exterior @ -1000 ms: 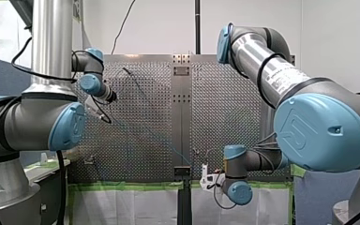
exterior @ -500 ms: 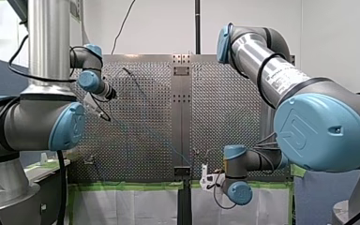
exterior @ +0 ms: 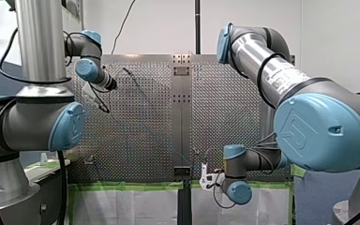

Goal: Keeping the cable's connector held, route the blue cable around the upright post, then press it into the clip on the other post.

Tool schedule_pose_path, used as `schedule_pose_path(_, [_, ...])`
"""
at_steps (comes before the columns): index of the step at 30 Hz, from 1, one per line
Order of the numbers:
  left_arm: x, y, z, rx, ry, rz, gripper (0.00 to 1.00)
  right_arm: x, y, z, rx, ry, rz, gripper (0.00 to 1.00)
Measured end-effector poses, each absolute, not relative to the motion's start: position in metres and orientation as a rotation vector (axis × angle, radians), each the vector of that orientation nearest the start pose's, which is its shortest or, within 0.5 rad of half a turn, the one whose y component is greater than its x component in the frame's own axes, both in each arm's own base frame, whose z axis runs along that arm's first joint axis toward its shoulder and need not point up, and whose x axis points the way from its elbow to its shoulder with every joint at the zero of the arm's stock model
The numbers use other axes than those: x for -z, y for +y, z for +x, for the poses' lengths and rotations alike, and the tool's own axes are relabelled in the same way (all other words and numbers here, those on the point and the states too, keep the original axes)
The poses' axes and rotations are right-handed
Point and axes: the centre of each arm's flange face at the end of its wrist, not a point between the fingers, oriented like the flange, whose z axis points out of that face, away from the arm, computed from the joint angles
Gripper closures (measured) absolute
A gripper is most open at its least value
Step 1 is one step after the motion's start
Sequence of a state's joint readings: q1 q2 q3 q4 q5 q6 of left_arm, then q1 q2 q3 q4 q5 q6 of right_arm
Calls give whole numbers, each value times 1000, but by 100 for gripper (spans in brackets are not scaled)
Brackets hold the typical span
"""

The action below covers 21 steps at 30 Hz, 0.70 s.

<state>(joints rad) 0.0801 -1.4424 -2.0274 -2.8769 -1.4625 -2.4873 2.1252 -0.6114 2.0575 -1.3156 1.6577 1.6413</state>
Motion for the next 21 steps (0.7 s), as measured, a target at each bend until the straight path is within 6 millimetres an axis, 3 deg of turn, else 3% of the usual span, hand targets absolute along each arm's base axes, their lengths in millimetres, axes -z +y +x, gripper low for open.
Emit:
schedule_pose_path(9, [-369, -113, 398, 633, 1537, -693, 2, 94, -347, 360, -1500, -1093, 1641, 100])
schedule_pose_path(15, [-392, -113, 388, 599, 1484, -619, 2, 94, -351, 359, -1512, -1117, 1627, 100])
schedule_pose_path(21, [-413, -115, 391, 574, 1457, -538, 2, 94, -352, 360, -1510, -1114, 1629, 100])
